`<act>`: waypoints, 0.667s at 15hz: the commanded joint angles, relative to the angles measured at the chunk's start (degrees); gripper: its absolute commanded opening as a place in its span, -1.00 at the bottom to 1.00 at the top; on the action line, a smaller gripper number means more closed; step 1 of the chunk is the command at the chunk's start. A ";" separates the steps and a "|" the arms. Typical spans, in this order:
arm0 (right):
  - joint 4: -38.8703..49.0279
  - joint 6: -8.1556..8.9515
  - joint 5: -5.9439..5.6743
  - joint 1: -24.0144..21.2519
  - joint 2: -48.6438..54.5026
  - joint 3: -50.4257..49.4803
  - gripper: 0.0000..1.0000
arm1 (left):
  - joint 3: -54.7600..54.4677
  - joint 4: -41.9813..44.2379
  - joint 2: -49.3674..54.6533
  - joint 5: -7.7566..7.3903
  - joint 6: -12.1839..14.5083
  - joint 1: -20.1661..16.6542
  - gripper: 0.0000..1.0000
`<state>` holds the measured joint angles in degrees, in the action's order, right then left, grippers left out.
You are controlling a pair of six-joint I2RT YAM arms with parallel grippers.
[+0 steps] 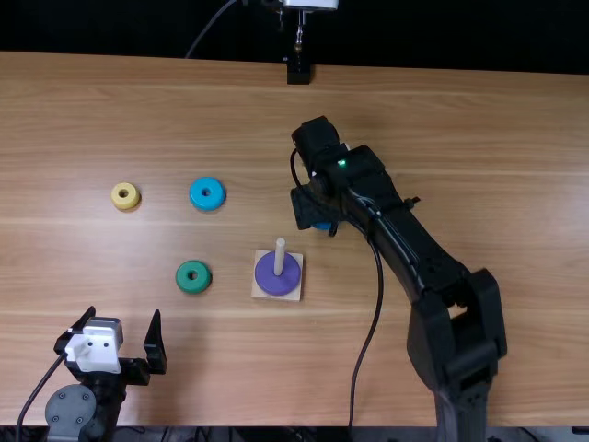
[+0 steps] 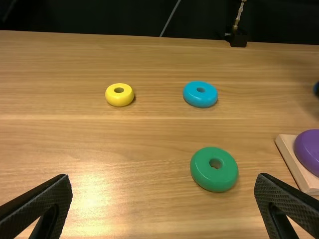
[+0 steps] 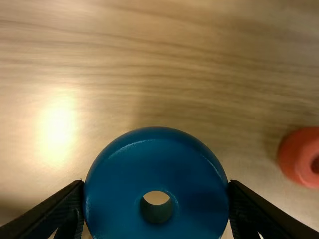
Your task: Build the Hanoi tower: stack the rings onto the peg from bottom to top in this color order: purple, dark blue, light blue, dark green, light green, yellow, orange.
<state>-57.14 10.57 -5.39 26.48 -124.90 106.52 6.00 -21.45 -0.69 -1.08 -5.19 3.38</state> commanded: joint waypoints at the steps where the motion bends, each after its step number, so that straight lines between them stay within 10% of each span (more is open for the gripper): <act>1: -0.82 0.30 -0.52 1.21 6.69 2.46 -1.00 | -6.00 -4.39 0.69 -0.18 0.34 0.40 1.00; 10: -13.79 0.08 -0.41 4.81 16.53 9.32 -1.00 | -6.00 -4.39 0.69 -0.18 0.34 0.40 1.00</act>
<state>-70.89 10.59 -5.48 30.04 -110.28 113.60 6.00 -21.45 -0.67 -1.08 -5.21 3.38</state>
